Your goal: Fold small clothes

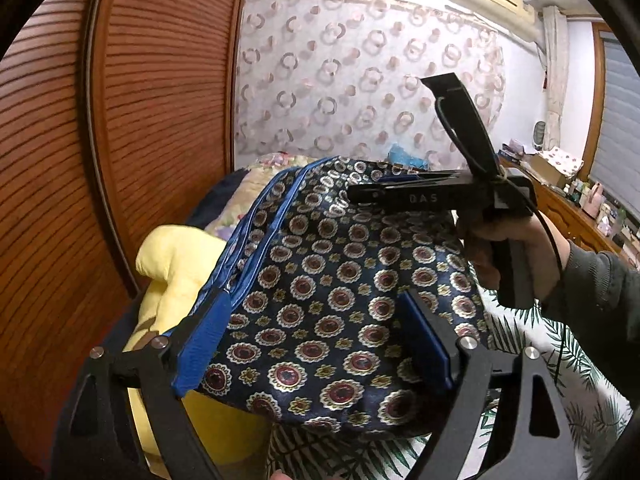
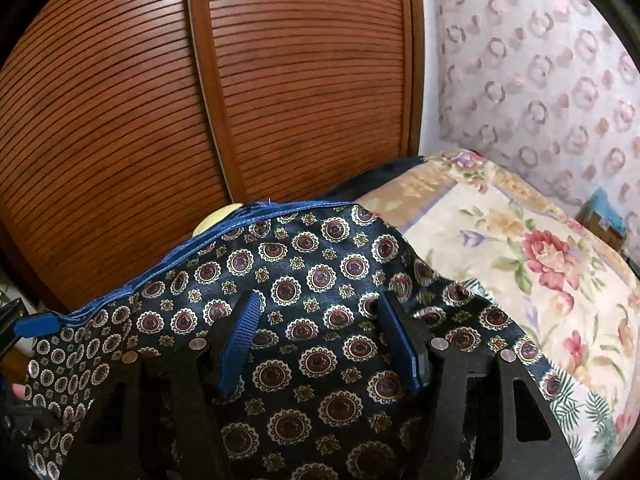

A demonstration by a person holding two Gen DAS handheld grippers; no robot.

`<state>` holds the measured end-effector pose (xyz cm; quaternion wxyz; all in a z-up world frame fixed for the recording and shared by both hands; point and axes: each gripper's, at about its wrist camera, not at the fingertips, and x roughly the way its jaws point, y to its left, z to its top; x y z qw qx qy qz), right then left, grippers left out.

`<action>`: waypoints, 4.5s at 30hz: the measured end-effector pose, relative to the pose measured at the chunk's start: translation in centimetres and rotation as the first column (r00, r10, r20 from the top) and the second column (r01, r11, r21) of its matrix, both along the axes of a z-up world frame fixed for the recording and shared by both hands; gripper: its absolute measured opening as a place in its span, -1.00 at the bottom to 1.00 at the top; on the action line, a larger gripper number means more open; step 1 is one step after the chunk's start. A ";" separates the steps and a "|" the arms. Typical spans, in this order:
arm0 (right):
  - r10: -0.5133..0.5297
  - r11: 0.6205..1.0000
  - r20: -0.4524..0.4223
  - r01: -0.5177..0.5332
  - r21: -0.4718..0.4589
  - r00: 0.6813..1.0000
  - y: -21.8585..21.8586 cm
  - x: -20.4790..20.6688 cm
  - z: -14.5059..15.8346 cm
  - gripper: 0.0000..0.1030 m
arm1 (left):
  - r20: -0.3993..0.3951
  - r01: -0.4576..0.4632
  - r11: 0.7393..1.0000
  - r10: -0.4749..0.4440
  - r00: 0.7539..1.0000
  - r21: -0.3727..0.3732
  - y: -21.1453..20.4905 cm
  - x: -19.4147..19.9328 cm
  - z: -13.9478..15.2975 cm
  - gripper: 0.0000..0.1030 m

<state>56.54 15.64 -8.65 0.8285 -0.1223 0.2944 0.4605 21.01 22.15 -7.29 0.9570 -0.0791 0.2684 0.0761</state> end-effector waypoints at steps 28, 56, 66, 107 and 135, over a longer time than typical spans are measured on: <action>-0.073 0.995 0.001 0.073 0.073 0.997 -9.4 -11.9 2.3 0.25 | -0.023 -0.027 0.999 0.027 0.999 0.034 -2.8 -4.6 0.1 0.67; -0.196 0.976 0.051 0.190 0.105 0.979 -22.5 -30.0 5.0 0.29 | -0.004 0.077 0.997 -0.077 0.997 0.029 -7.5 -12.0 1.3 0.67; -0.306 0.944 0.051 0.297 0.143 0.951 -28.4 -36.1 5.5 0.44 | 0.074 0.153 0.988 -0.155 0.985 0.037 -10.8 -13.9 2.4 0.68; -0.661 0.747 0.086 0.643 0.168 0.746 -43.2 -49.1 8.0 0.57 | 0.055 0.280 0.957 -0.284 0.957 0.071 -24.2 -11.7 6.3 0.68; -0.686 0.725 0.184 0.638 0.260 0.704 -41.7 -51.9 8.9 0.57 | 0.161 0.221 0.966 -0.242 0.957 0.136 -24.1 -15.5 10.6 0.68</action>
